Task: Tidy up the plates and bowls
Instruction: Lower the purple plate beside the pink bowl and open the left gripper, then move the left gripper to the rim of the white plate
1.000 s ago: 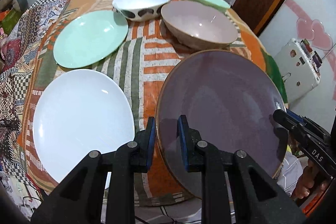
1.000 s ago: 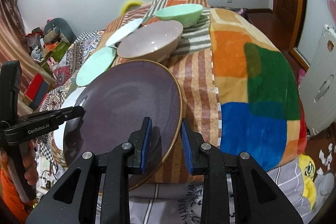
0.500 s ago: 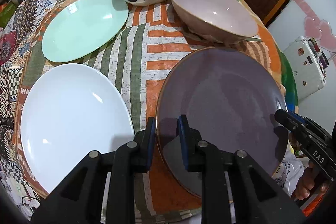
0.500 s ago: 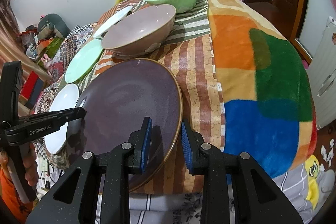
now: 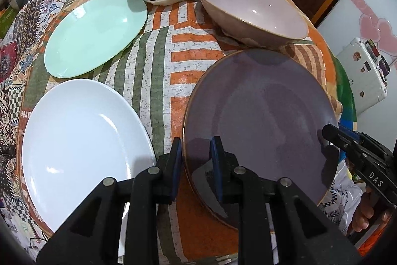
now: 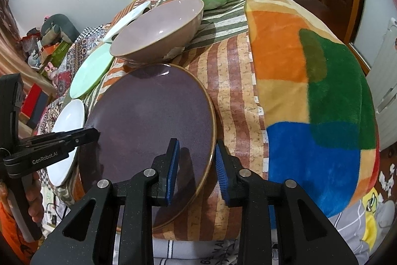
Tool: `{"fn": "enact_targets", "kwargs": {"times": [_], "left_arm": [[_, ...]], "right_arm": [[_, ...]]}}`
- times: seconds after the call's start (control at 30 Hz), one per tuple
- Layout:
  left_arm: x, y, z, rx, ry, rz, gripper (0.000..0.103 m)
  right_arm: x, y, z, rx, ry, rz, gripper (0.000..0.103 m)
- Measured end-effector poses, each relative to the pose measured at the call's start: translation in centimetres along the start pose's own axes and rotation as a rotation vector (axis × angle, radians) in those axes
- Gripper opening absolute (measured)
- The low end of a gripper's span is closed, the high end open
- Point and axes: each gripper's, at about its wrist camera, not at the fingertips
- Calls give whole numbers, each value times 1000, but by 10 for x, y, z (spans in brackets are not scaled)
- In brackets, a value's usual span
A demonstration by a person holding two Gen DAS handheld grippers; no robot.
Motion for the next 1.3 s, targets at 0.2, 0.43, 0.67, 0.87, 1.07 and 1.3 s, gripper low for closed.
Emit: {"fn": "enact_targets", "kwargs": {"times": [0.2, 0.43, 0.67, 0.87, 1.07, 1.3], "left_arm": [[7, -4, 5, -33, -19, -44, 26], [35, 6, 8, -11, -52, -22, 27], [91, 17, 12, -1, -194, 12, 46], [126, 32, 17, 33, -295, 20, 54], [146, 54, 28, 65, -362, 1, 59], [148, 85, 34, 110, -373, -24, 62]], "right_arm": [[10, 0, -2, 14, -20, 35, 31], [28, -1, -4, 13, -54, 48, 35], [51, 13, -10, 46, -117, 44, 43], [63, 35, -19, 98, -168, 35, 49], [65, 60, -29, 158, -193, 12, 49], [58, 92, -43, 224, -220, -26, 65]]}}
Point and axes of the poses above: each gripper's, at about its wrist camera, not at the fingertips, and x roughly against the way its jaws point, y to its left, z to its underside, and after that the axes turned 15 degrees about x, right-handed
